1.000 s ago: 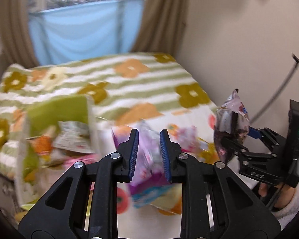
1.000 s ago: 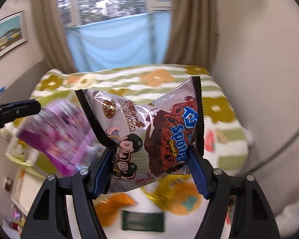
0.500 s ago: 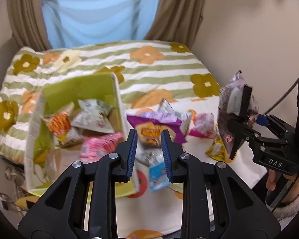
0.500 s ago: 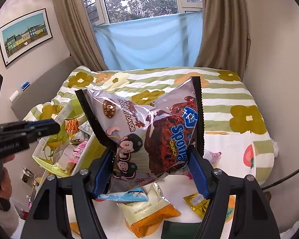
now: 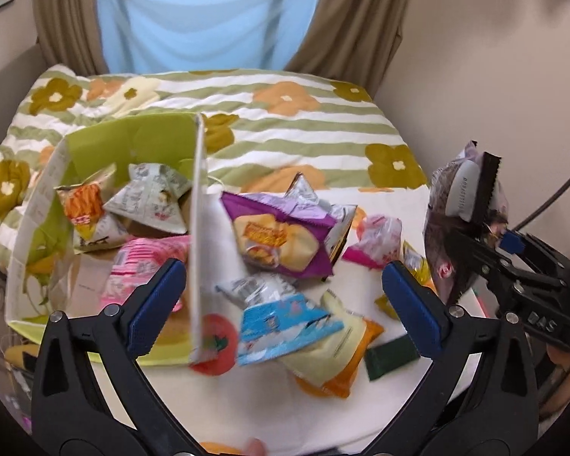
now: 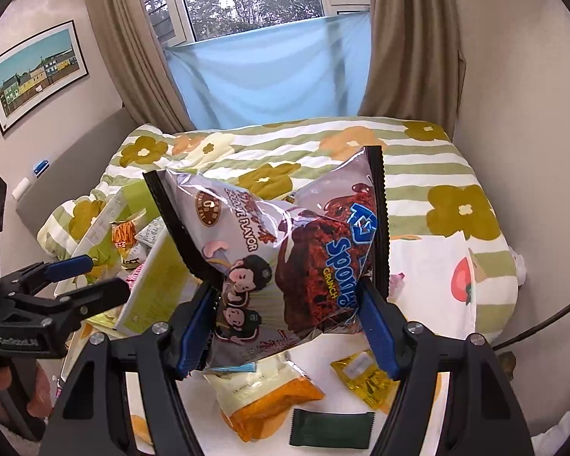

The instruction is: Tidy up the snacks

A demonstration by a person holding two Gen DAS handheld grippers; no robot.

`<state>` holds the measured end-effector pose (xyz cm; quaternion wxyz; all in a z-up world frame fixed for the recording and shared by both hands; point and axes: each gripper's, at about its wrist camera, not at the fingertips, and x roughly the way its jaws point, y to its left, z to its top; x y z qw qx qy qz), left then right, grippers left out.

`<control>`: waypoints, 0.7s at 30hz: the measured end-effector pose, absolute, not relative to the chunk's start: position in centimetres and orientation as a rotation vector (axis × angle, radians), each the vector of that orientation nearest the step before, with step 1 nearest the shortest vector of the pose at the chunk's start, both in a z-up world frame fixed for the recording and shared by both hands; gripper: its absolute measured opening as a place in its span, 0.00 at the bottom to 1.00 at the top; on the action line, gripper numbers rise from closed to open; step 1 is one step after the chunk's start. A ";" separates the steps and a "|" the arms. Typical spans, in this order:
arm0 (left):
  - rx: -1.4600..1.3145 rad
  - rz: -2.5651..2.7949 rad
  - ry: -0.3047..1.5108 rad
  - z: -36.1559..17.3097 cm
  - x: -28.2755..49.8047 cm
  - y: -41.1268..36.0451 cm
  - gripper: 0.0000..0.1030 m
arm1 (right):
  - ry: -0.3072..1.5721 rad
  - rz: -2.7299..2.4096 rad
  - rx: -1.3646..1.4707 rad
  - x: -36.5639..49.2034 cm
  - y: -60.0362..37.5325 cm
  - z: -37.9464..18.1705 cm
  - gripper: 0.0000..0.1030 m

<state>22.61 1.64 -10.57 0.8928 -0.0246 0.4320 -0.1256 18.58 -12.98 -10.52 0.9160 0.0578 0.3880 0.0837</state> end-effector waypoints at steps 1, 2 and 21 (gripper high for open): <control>-0.044 -0.248 0.897 -11.1 23.0 1.0 0.99 | 0.802 0.170 0.121 18.6 -13.4 -10.6 0.65; -0.038 -0.224 0.896 -11.9 23.3 0.1 0.99 | 0.805 0.169 0.123 18.6 -13.8 -10.7 0.65; -0.153 0.159 0.955 -21.1 31.9 -4.4 1.00 | 0.914 0.179 0.106 21.2 -18.6 -15.7 0.65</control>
